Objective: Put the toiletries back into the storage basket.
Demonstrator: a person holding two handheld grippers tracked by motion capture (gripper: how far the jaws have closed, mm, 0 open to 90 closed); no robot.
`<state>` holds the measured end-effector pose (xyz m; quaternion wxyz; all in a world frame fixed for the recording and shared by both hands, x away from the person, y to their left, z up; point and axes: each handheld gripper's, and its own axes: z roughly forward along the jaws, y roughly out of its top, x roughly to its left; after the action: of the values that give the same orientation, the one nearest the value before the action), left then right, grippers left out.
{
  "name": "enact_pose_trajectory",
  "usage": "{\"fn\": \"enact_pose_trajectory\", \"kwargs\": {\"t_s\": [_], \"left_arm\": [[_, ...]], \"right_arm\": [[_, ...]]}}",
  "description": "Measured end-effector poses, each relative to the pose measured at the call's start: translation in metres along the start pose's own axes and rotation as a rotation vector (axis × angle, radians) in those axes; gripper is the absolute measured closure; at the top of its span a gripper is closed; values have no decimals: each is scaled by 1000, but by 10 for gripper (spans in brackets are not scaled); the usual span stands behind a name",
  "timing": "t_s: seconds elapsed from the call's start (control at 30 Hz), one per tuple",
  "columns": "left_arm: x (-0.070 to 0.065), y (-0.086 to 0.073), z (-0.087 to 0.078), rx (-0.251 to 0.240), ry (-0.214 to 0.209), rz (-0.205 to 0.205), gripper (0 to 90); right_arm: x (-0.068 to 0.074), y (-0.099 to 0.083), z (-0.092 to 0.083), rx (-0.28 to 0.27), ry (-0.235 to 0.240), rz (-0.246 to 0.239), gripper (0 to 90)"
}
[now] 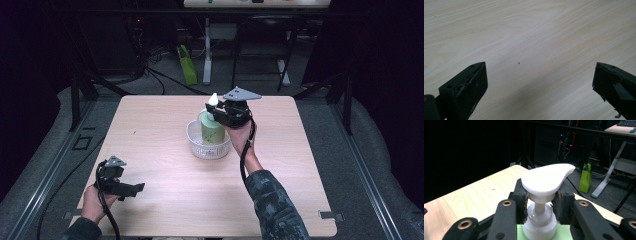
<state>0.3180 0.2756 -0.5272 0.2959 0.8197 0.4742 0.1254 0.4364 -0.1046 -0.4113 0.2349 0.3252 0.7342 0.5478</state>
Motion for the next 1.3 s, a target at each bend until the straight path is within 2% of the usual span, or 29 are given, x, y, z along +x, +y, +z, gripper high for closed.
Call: {"fn": "enact_pose_trajectory", "kwargs": {"t_s": [0.47,0.57,0.67,0.77,0.93,1.03,1.3], "left_arm": [[0,0,0,-1,-4,-3,0],[0,0,1,2,-5,-3,0],[0,0,1,5,-6,-2,0],[0,0,0,8,-9,0,0],[0,0,1,10,-8,3,0],[-1,0,2,10,-5,3,0],[-2,0,2,12,-5,6,0]], "right_arm": [[-1,3,0,22,-1,0,665],[-1,4,-1,27,1,-10,644],[-2,6,-2,36,9,2,607],[-4,8,-5,53,7,8,547],[-7,13,-14,93,-32,28,395],[-9,15,-21,115,-44,43,333],[-12,15,-40,177,-68,40,170]]}}
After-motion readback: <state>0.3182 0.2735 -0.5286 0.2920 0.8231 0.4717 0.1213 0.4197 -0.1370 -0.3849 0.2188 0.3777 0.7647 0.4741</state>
